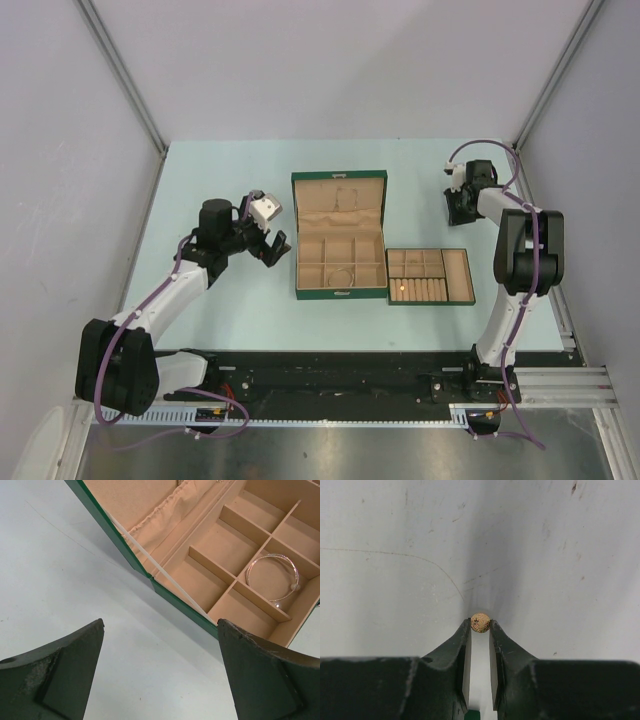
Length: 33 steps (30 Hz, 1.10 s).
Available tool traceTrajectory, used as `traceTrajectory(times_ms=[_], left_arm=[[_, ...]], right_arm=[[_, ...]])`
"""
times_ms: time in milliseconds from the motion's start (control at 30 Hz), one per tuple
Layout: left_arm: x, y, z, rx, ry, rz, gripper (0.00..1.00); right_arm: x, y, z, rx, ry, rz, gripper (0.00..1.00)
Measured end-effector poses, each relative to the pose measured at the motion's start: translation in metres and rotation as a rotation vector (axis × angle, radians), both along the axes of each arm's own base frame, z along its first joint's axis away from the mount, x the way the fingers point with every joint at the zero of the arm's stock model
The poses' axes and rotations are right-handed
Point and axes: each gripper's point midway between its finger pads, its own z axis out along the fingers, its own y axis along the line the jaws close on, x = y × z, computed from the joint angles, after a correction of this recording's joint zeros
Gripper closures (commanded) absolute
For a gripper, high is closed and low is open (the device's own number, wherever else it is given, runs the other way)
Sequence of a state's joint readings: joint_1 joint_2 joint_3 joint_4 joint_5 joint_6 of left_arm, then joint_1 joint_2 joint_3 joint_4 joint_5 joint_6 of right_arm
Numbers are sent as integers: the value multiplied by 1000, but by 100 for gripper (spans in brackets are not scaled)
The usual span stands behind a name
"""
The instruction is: Organize the mixed jewelry
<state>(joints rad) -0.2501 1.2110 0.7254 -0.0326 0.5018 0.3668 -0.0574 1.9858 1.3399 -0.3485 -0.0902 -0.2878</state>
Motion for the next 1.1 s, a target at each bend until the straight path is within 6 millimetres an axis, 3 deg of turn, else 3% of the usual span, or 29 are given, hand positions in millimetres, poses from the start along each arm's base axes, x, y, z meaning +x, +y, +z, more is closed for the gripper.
traceTrajectory(times_ms=[267, 700, 933, 1100], left_arm=[[0, 0, 0, 0, 0, 0, 0], [0, 0, 0, -1, 1, -1, 0], [0, 0, 0, -1, 1, -3, 0], [0, -1, 0, -2, 1, -3, 0]], right_arm=[[-9, 2, 16, 9, 6, 6, 86], [-31, 24, 83, 57, -71, 79, 85], [-73, 71, 113, 48, -109, 244, 85], [-103, 101, 118, 49, -108, 349, 85]])
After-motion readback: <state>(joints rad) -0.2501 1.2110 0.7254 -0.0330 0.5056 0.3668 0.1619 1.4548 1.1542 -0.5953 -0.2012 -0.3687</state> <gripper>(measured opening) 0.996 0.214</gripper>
